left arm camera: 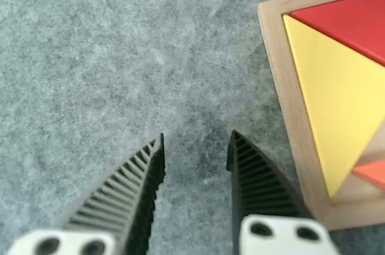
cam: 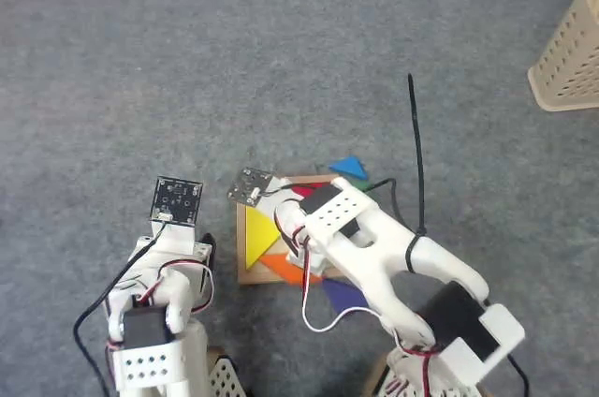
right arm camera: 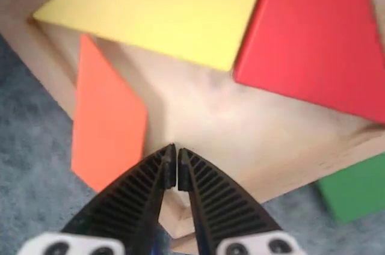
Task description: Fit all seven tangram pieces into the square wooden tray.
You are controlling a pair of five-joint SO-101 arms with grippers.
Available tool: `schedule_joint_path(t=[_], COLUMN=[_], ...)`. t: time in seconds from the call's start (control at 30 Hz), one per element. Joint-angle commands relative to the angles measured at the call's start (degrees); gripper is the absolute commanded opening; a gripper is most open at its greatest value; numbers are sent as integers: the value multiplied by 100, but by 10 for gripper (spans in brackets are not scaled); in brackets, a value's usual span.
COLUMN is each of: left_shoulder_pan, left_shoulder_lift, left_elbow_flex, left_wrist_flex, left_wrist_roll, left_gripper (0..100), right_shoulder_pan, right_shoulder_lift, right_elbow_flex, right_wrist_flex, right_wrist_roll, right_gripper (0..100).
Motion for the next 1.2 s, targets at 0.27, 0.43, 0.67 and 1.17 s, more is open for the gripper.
schedule_joint_path(t=[0.27, 0.43, 0.67, 1.17], left_shoulder_pan=[9, 9, 9, 9], left_shoulder_lift=[-35, -35, -35, -35], left_elbow_flex=[-66, -66, -66, -66], left_wrist_flex=[26, 26, 26, 26], left_wrist_roll=[-26, -26, -26, -26], left_gripper=[168, 168, 168, 168], right_shoulder_pan=[48, -567, -57, -646], right_shoulder_lift=[-1833, -1938, -1270, -40], right_elbow_flex=[132, 440, 396, -141], right_wrist_flex=[242, 418, -127, -268], right_wrist_roll=[-413, 26, -9, -53], right_gripper=[6, 6, 6, 6])
